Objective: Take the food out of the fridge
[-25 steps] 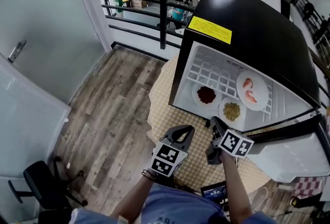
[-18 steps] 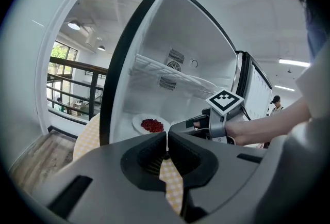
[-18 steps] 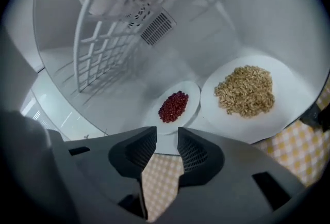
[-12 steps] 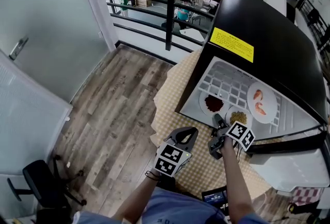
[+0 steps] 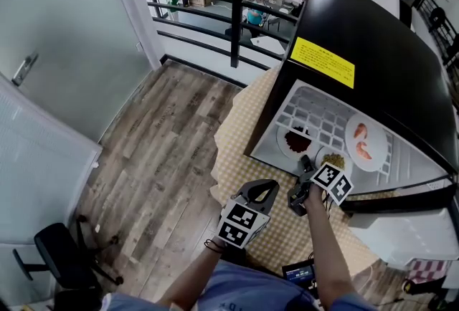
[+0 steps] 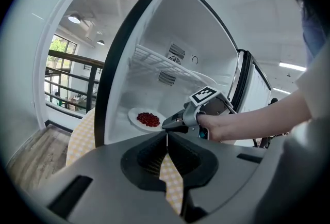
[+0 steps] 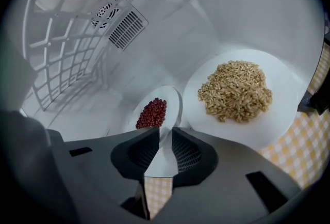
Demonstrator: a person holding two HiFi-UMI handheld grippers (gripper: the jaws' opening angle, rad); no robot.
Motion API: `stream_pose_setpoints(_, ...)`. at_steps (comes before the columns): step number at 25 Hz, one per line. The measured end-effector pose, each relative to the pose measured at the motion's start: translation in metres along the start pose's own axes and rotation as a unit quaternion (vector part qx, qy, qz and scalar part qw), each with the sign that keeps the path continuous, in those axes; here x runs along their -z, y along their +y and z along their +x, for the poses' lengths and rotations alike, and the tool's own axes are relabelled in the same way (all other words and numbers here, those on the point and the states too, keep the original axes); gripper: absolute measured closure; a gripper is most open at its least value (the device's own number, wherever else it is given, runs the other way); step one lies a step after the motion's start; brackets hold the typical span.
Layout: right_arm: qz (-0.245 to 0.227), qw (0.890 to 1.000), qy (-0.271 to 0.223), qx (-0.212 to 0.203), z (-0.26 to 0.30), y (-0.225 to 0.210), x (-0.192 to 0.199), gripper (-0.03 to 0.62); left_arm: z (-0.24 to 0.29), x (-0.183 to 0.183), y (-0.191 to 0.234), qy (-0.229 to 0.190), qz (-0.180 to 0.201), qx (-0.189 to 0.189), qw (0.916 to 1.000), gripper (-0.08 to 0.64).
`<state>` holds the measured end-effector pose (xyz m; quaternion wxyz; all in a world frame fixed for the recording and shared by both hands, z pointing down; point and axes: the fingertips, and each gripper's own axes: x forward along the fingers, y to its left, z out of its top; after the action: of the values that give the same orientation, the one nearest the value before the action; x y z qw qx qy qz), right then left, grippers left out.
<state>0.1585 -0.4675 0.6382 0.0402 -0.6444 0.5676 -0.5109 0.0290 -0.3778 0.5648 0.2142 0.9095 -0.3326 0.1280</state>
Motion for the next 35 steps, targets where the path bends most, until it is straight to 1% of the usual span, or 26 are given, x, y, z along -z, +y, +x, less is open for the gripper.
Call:
stream_pose_setpoints(2,0.008,1.000,0.001,-0.003,0.000,-0.001,0.000,0.511,0.001,0.003,-0.001,0.005,-0.002,0.001,1.0000,0.540)
stream_pose_setpoints(7,0.053,0.999,0.002,-0.013,-0.008,-0.007,0.004,0.532,-0.005,0.012,-0.002,0.014,-0.005,-0.001,0.9999,0.541)
stream_pose_setpoints(12,0.075,0.997,0.015,-0.023,-0.025,-0.011,0.019,0.541,-0.009,0.017,0.003,0.016,-0.018,-0.008,0.9997,0.541)
stream_pose_setpoints(17,0.086,0.995,0.029,-0.034,-0.045,-0.015,0.038,0.545,0.000,0.022,0.005,0.017,-0.033,-0.001,0.9993,0.540)
stream_pose_setpoints(19,0.090,0.995,0.034,-0.035,-0.051,-0.018,0.045,0.545,0.007,0.027,0.008,0.023,-0.053,0.000,0.9984,0.540)
stream_pose_setpoints(21,0.092,0.994,0.040,-0.031,-0.057,-0.023,0.052,0.546,0.016,0.036,0.012,0.037,-0.082,-0.001,0.9959,0.529)
stream_pose_setpoints(23,0.095,0.994,0.043,-0.023,-0.062,-0.030,0.057,0.549,0.023,0.047,0.018,0.047,-0.119,-0.001,0.9917,0.454)
stream_pose_setpoints(24,0.097,0.994,0.045,-0.021,-0.063,-0.033,0.058,0.551,0.026,0.050,0.021,0.047,-0.139,0.000,0.9892,0.432)
stream_pose_setpoints(26,0.101,0.994,0.046,-0.022,-0.064,-0.034,0.060,0.554,0.031,0.053,0.028,0.045,-0.170,0.004,0.9844,0.414)
stream_pose_setpoints(30,0.102,0.993,0.047,-0.024,-0.064,-0.035,0.062,0.555,0.049,0.056,0.038,0.046,-0.212,0.017,0.9761,0.399)
stream_pose_setpoints(32,0.105,0.993,0.048,-0.024,-0.065,-0.035,0.062,0.555,0.059,0.059,0.044,0.051,-0.234,0.015,0.9708,0.399)
stream_pose_setpoints(35,0.109,0.993,0.049,-0.025,-0.066,-0.035,0.064,0.555,0.068,0.062,0.051,0.057,-0.245,0.007,0.9678,0.400)
